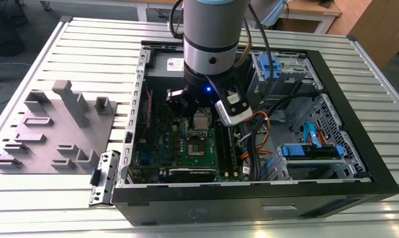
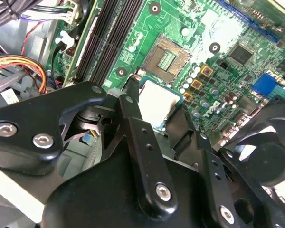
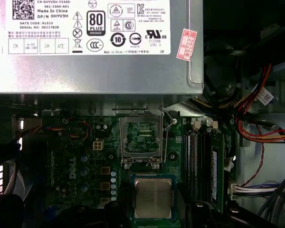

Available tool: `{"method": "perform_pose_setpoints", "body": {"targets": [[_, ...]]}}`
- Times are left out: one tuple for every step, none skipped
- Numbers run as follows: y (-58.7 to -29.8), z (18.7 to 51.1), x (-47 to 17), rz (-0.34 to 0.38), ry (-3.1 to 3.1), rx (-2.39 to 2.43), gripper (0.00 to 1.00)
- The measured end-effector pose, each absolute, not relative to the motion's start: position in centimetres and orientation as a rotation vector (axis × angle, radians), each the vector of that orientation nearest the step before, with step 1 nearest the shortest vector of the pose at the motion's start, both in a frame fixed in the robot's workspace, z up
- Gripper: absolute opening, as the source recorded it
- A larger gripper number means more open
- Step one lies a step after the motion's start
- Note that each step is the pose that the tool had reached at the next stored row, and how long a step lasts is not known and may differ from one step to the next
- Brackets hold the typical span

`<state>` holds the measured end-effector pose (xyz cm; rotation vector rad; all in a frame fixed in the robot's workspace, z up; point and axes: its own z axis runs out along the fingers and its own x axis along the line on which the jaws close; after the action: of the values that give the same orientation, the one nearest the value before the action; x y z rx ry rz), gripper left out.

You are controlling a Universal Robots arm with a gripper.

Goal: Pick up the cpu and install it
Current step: 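Pick up the cpu and move it towards the insertion slot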

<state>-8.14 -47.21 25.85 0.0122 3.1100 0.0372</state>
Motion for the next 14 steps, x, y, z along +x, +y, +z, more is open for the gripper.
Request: {"method": "perform_pose_setpoints", "body": {"targets": [[-47.23, 25.85, -8.14, 0.037, 3.11, 0.012, 0.47], [-47.26, 25.85, -8.14, 0.037, 3.11, 0.012, 0.47], [-47.3, 25.83, -8.14, 0.037, 3.11, 0.012, 0.47], [-47.35, 25.81, -8.14, 0.037, 3.11, 0.012, 0.47], [-47.43, 25.78, -8.14, 0.037, 3.11, 0.012, 0.47], [-47.5, 25.75, -8.14, 0.037, 3.11, 0.011, 0.47], [-47.53, 25.72, -8.15, 0.037, 3.11, 0.011, 0.47], [-47.53, 25.72, -8.15, 0.037, 3.11, 0.011, 0.47], [-47.53, 25.72, -8.15, 0.037, 3.11, 0.011, 0.47], [-47.53, 25.72, -8.14, 0.037, 3.11, 0.01, 0.47], [-47.54, 25.71, -8.14, 0.037, 3.11, 0.01, 0.47], [-47.54, 25.71, -8.14, 0.037, 3.11, 0.01, 0.47], [-47.54, 25.71, -8.14, 0.037, 3.11, 0.01, 0.47], [-47.53, 25.71, -8.14, 0.037, 3.11, 0.01, 0.47]]}}
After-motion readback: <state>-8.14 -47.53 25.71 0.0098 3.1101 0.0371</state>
